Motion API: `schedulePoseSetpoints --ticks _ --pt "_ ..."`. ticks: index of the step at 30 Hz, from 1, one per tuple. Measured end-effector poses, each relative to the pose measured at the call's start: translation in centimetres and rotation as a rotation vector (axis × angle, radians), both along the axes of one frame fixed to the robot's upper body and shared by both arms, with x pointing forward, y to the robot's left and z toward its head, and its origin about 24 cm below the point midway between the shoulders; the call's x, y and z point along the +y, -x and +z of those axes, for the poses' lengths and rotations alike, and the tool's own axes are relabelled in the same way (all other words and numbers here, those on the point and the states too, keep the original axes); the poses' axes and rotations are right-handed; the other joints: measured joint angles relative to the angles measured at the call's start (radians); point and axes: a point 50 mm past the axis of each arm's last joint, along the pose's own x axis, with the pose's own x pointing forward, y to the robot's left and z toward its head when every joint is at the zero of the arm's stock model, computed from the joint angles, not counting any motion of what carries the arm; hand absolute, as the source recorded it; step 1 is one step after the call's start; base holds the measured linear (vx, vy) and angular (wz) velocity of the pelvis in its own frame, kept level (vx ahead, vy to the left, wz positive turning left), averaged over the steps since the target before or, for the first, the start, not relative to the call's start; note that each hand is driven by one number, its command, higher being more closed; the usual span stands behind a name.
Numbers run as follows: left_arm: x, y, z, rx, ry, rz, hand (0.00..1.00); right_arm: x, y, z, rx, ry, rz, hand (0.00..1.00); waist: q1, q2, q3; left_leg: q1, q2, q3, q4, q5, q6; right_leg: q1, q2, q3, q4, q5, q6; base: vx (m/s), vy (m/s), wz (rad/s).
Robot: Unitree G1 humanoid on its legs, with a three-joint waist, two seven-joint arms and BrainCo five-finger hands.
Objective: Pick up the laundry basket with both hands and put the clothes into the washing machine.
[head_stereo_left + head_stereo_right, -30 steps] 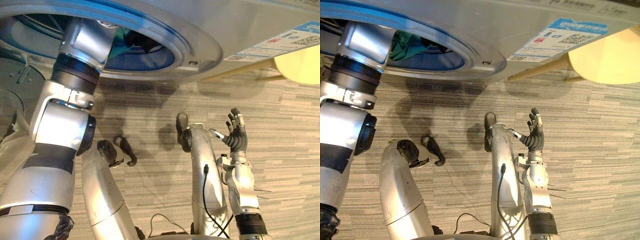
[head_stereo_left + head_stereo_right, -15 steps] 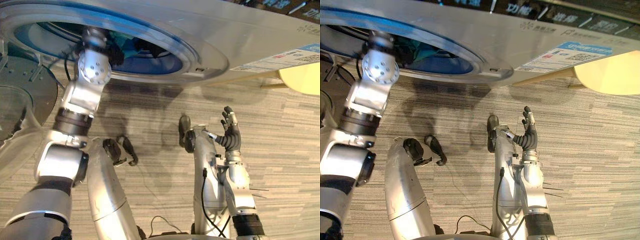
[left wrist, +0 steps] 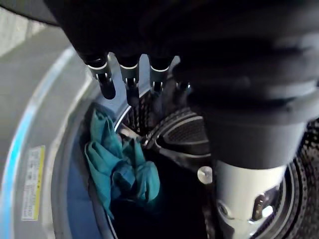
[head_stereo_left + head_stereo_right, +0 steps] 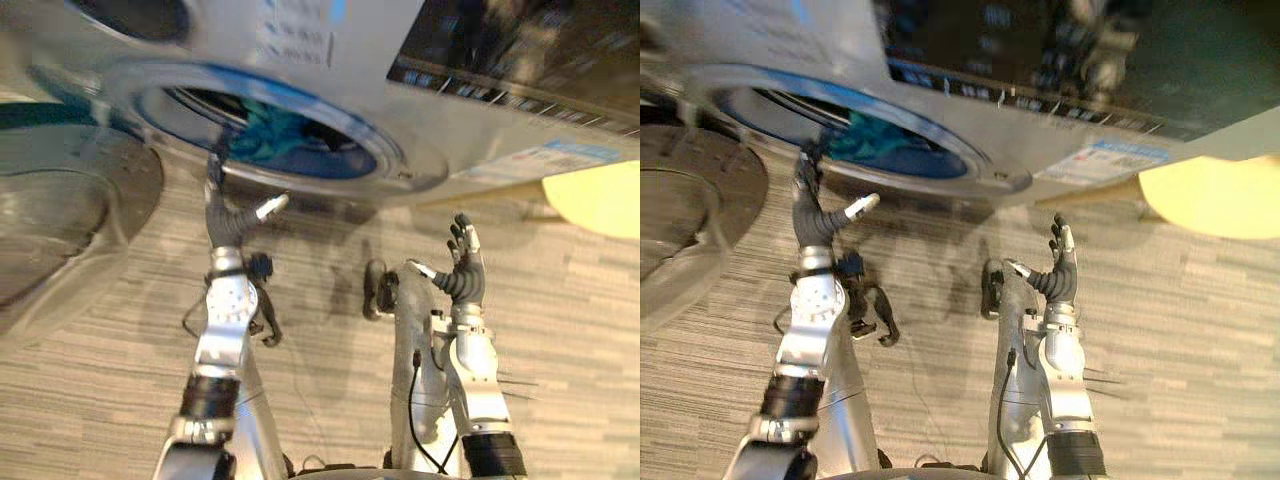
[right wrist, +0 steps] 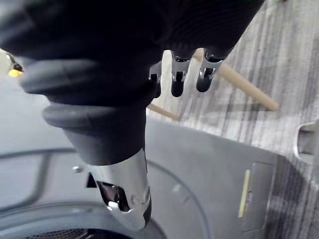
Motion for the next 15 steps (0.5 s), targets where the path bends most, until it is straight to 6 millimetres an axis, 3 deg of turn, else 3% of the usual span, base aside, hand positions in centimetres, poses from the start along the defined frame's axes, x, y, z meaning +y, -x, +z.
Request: schedulePoseSetpoints --ticks 6,11,15 --pt "-0.1 3.7 -8.4 0.345 0.061 -0.07 0.0 -0.8 2.3 -5.5 0.276 0.04 0.025 0.0 0.002 0.048 -0.097 0.36 -0.056 0.006 -0.343 0.101 -0.024 0.4 -0.038 -0.102 -0.299 0.023 -0.005 0.15 -0.089 0.35" --pt "0.6 6.5 -14.3 0.624 0.065 -0.087 0.0 -0.6 4.2 -9.4 0.473 0.024 0.038 0.0 0.003 0.048 -0.183 0.646 -0.098 0.052 -0.706 0.236 -0.028 0.676 -0.041 -0.159 -0.618 0.132 0.004 0.2 -0.022 0.1" --pt "1.8 8.2 -17.5 0.793 0.084 -0.059 0.0 -0.9 5.8 -12.4 0.624 0.006 0.041 0.0 -0.003 0.053 -0.268 0.793 -0.118 0.075 -0.962 0.344 -0.029 0.822 -0.014 -0.185 -0.876 0.238 0.013 0.14 0.007 -0.02"
